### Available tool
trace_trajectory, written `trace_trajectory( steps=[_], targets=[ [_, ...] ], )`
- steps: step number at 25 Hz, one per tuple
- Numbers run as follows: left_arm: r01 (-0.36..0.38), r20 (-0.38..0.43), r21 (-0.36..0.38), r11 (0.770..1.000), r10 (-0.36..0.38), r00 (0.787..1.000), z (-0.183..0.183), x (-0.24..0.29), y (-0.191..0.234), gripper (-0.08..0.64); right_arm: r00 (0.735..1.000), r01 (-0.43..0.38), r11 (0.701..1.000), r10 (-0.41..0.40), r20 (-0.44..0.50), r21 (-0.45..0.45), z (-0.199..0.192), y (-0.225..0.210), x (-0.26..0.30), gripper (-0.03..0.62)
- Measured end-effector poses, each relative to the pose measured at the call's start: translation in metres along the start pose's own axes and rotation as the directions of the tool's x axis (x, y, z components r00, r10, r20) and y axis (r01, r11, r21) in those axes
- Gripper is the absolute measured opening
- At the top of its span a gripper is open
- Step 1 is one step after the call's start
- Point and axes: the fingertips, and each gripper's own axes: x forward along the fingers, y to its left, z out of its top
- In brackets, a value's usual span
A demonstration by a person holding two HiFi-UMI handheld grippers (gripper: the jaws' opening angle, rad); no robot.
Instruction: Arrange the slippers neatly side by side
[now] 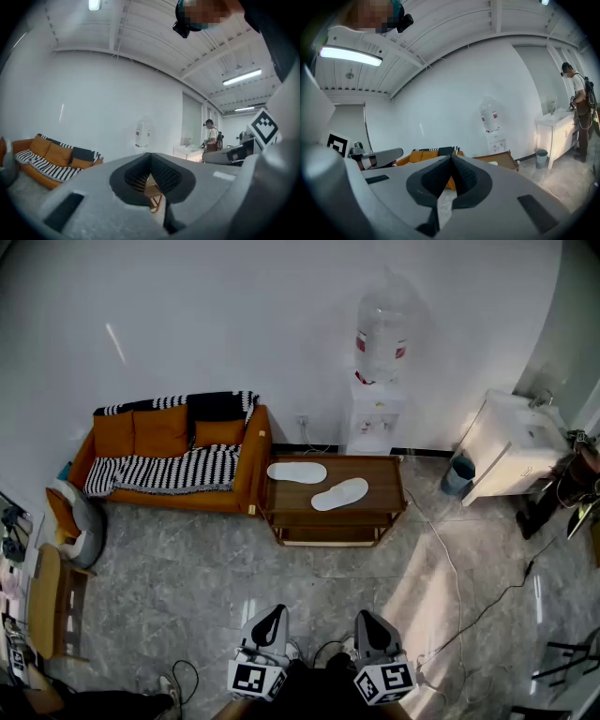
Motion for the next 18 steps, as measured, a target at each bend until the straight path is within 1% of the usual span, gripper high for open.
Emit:
trace_trajectory(
  steps=[6, 12, 18],
  targets=[
    [-0.004, -0.014, -0.014, 1.0, 0.004, 1.0, -0.002, 0.002, 0.001, 0.012, 1.0, -0.013, 1.0, 0.013, -0.004, 0.005, -0.002, 0.003, 0.005, 0.008],
    [0.006, 0.013, -0.001, 1.0, -0.006, 1.0, 0.004, 0.0, 0.006, 0.012, 1.0, -0.002, 1.0, 0.002, 0.005, 0.03, -0.005, 0.004, 0.008, 0.008],
    [0.017, 0.021, 0.001, 1.0, -0.017, 1.0, 0.007, -0.001, 0.018, 0.012, 1.0, 0.022, 1.0, -0.022, 0.017, 0.005, -0.005, 0.008, 0.018, 0.008]
  ],
)
